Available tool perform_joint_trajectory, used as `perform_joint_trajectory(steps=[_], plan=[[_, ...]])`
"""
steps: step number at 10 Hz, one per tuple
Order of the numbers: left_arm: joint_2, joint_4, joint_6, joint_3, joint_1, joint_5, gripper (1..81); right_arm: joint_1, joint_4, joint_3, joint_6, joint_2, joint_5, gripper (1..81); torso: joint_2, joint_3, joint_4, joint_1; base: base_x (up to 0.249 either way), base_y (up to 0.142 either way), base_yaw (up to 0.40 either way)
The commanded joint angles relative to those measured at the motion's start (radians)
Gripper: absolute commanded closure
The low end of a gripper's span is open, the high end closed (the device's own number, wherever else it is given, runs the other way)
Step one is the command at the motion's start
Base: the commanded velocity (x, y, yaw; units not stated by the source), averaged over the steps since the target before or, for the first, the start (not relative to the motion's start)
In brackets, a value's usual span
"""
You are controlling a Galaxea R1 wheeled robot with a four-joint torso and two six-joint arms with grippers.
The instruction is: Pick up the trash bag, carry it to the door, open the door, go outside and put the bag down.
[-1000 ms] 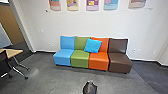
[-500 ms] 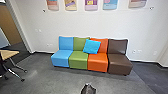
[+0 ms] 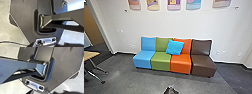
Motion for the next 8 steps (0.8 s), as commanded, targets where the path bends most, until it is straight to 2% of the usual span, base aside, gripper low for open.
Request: perform_joint_trajectory(steps=[1,8], plan=[[-0.005,0.008,0.003,0.009,-0.018,0.066,1.0,0.032,-0.004,0.005,-0.004,-0.003,-0.071,1.0,0.000,0.000,0.000,0.000,0.139,0.000,0.000],[-0.010,0.001,0.003,0.007,-0.018,0.066,1.0,0.032,-0.004,0.005,-0.004,-0.005,-0.071,1.0,0.000,0.000,0.000,0.000,0.139,0.000,0.000]])
